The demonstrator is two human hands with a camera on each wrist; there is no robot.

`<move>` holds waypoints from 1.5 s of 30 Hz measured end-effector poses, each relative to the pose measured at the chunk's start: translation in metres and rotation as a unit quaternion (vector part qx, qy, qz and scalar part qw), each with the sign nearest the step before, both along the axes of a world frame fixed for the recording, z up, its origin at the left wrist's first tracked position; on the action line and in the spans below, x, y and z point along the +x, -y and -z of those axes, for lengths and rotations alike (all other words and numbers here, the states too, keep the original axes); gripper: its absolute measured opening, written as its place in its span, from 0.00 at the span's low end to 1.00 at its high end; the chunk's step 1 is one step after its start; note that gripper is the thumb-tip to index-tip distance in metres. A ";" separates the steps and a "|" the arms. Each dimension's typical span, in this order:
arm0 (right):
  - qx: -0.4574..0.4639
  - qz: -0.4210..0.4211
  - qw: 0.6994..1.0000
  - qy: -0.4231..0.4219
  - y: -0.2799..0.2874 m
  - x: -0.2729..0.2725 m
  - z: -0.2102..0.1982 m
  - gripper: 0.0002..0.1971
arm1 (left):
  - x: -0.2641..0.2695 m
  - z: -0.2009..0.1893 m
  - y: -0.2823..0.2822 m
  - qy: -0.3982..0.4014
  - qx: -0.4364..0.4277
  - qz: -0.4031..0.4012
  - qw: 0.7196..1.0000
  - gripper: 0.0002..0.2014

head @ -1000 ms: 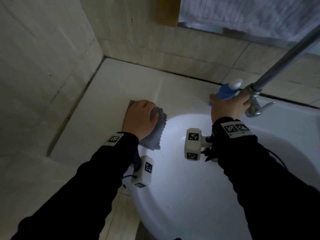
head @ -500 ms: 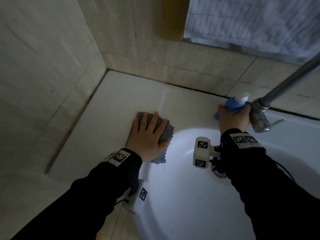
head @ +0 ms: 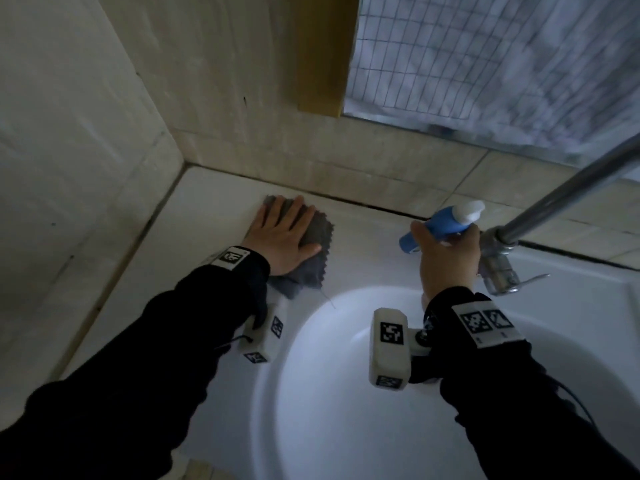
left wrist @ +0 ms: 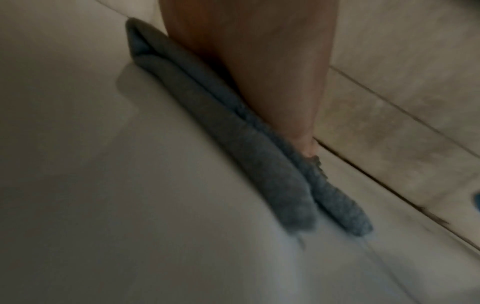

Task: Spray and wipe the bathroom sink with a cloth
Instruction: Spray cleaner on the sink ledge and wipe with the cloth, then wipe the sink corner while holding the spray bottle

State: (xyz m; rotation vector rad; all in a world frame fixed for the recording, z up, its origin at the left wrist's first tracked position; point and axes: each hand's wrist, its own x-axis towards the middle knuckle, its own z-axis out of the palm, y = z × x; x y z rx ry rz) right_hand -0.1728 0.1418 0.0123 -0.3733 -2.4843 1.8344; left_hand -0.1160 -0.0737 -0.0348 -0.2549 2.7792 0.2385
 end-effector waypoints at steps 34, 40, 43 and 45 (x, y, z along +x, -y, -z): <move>-0.099 -0.171 0.977 0.074 0.060 0.035 -0.017 0.18 | 0.021 0.000 0.098 0.026 0.008 -0.205 0.978 0.36; -0.068 -0.115 0.988 0.071 0.037 0.015 -0.005 0.16 | 0.043 -0.003 0.107 0.034 0.003 -0.221 0.975 0.35; -0.064 -0.099 0.990 0.070 0.032 0.013 -0.002 0.17 | 0.061 -0.006 0.105 0.052 0.000 -0.210 0.976 0.35; -0.070 -0.097 0.990 0.072 0.032 0.013 -0.001 0.18 | 0.075 -0.006 0.104 0.061 -0.010 -0.201 0.978 0.35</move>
